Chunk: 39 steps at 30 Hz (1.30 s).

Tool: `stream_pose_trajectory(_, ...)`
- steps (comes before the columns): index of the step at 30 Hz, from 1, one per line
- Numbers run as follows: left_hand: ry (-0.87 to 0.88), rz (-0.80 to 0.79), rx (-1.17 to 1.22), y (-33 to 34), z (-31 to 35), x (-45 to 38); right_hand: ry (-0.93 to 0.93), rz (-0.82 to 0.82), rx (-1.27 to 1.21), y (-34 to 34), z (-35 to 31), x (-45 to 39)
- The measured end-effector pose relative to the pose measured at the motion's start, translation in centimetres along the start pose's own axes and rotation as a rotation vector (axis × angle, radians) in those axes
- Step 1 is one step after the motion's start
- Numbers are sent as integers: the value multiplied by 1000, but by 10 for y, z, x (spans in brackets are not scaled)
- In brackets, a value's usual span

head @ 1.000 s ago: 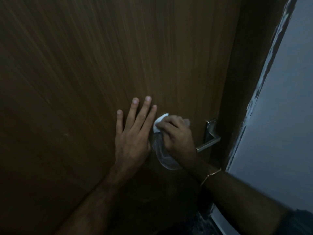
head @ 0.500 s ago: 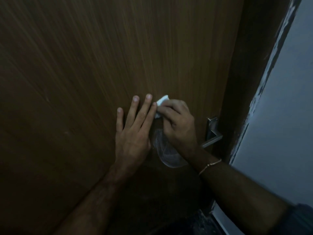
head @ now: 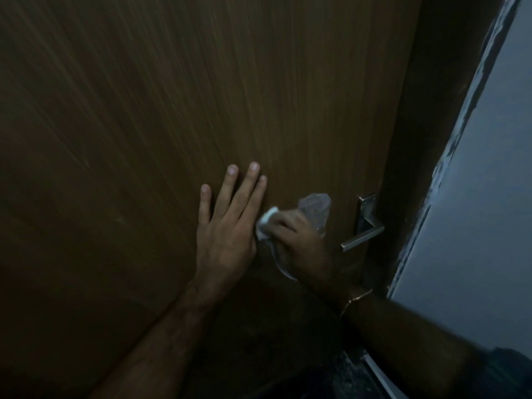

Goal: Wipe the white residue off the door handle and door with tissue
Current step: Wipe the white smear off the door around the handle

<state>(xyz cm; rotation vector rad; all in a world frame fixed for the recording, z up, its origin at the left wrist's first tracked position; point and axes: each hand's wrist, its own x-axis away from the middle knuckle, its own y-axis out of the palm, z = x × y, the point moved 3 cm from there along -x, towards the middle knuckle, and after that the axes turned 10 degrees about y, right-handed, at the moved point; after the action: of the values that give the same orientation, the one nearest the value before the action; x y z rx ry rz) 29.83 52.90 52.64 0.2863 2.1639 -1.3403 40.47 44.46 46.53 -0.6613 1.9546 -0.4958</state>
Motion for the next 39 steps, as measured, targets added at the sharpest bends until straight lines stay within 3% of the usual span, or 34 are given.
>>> stream_pose_trajectory(1,-2,-5,0,1,0,1,24,-97,18,4,4,11)
stream_pose_trajectory(3,-8,-15,5,4,2,6,69,-103,-13,6,3,9)
stream_pose_trajectory(7,-14,-19,34,5,1,14,107,284,-145,-7,-16,-31)
stream_pose_trajectory(8,-16,-24,37,6,0,14,105,275,-135,-6,-15,-30)
stream_pose_trajectory(11,-12,-40,5,7,0,14,135,-22,-38,5,-8,3)
stream_pose_trajectory(13,-5,-37,1,7,0,14,202,-127,-86,10,-5,18)
stream_pose_trajectory(15,-4,-42,12,6,1,14,245,-29,-142,5,-12,5)
stream_pose_trajectory(18,-10,-42,26,8,2,14,246,263,-219,-5,-21,-18)
stream_pose_trajectory(20,-10,-32,25,8,3,14,246,153,-160,1,-18,-9)
stream_pose_trajectory(23,2,-30,17,8,2,15,405,-112,-185,15,-4,28)
stream_pose_trajectory(25,6,-28,22,9,2,16,458,-83,-199,18,-5,30)
stream_pose_trajectory(30,12,-5,12,11,2,20,312,175,-216,12,-24,-3)
stream_pose_trajectory(35,21,3,23,11,2,20,488,-125,-185,36,-3,47)
stream_pose_trajectory(39,36,5,-9,14,1,20,430,143,-253,29,-14,19)
